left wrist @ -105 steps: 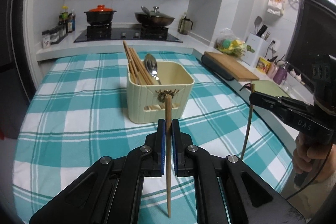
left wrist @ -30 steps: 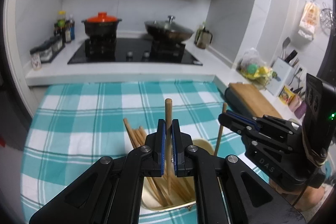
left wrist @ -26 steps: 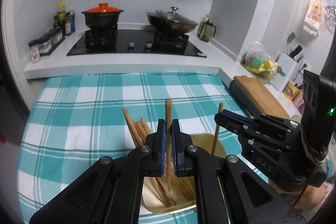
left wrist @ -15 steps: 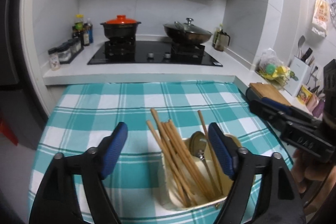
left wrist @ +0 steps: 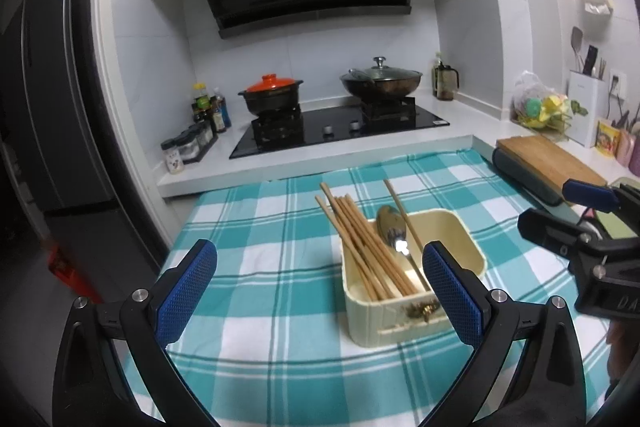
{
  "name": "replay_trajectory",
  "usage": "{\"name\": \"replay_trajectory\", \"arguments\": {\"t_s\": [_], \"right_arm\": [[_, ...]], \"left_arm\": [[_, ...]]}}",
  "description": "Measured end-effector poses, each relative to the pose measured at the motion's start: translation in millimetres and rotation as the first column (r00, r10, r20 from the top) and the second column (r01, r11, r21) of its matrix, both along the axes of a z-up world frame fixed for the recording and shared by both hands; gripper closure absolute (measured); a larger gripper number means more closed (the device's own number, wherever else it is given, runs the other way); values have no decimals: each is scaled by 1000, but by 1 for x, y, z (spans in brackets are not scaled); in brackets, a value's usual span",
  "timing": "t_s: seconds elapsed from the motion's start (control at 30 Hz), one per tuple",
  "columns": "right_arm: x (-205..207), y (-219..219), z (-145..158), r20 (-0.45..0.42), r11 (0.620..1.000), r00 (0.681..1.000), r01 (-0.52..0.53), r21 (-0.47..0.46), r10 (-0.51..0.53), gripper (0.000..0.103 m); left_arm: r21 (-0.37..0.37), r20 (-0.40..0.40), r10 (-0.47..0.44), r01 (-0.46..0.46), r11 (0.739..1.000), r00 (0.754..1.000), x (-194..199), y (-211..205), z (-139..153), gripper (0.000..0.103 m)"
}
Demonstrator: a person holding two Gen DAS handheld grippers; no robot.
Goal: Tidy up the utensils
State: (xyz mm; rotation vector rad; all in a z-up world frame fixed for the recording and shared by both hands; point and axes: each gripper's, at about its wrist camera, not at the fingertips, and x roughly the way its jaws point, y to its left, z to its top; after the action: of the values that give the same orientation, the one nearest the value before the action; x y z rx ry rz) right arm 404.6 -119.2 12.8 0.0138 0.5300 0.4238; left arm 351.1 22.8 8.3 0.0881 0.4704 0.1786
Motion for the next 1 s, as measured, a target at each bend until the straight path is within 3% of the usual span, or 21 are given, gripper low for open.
{"name": "replay_trajectory", "arguments": {"t_s": [0.3, 0.6, 0.8, 1.0], "right_arm": [[-72, -9, 3, 49, 997, 998, 37, -63, -34, 11], [-121, -22, 1, -33, 997, 996, 79, -3, -79, 11], [-166, -15, 4, -54, 995, 995, 86, -50, -89, 11], [-199, -5, 15, -28, 996, 998, 52, -71, -54, 11]], "left_arm": [[-13, 1, 31, -31, 999, 1000, -59, -15, 5, 1], [-57, -58, 21, -24, 998, 998, -113, -20, -3, 1], [-153, -99, 5, -21, 988, 995, -149, -8, -4, 0], [-161, -103, 11, -28, 987, 995, -172, -5, 1, 0]]}}
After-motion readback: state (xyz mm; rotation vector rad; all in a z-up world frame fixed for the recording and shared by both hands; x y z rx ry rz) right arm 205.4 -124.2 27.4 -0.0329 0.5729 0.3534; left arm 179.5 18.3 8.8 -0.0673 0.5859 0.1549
